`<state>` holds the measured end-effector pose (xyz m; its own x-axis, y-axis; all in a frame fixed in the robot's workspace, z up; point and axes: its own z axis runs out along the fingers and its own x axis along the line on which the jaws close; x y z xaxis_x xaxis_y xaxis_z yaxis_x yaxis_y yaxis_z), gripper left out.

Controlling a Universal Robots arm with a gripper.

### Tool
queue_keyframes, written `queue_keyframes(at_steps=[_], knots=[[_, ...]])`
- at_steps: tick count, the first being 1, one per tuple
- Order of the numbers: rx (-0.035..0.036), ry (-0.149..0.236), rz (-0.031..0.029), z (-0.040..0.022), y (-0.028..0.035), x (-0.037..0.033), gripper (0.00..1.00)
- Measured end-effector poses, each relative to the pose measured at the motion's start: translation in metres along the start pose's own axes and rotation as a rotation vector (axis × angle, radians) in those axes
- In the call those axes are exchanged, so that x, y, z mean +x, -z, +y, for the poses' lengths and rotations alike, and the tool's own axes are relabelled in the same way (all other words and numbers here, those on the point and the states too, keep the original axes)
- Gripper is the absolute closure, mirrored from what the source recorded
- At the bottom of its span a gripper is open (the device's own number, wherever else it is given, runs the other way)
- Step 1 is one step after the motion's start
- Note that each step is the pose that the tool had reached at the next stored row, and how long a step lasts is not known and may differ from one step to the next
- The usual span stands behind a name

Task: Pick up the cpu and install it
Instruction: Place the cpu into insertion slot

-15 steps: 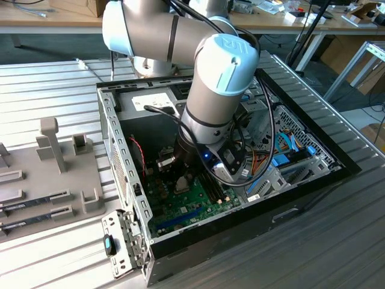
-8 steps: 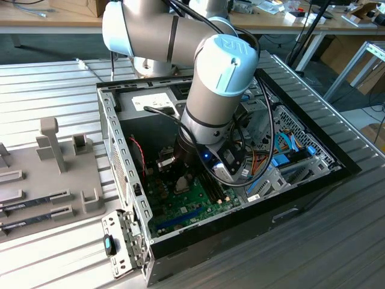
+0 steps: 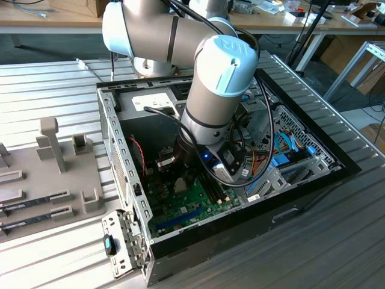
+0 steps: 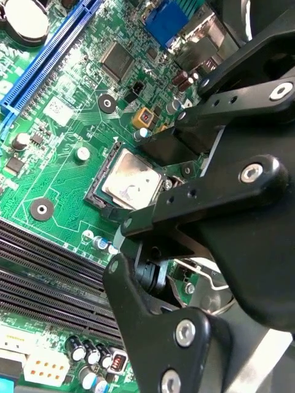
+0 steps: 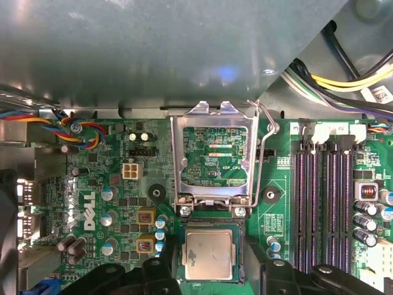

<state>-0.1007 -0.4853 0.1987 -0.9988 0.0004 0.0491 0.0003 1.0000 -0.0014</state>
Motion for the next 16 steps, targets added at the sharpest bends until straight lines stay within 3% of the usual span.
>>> queue_keyframes(at_steps=[9,16], knots=[[0.001,-0.001,-0.0001,-0.0007,0.0001,0.0001,0.45],[0.001,-0.002,-0.0009,-0.0007,0.0044,0.0011,0.45]])
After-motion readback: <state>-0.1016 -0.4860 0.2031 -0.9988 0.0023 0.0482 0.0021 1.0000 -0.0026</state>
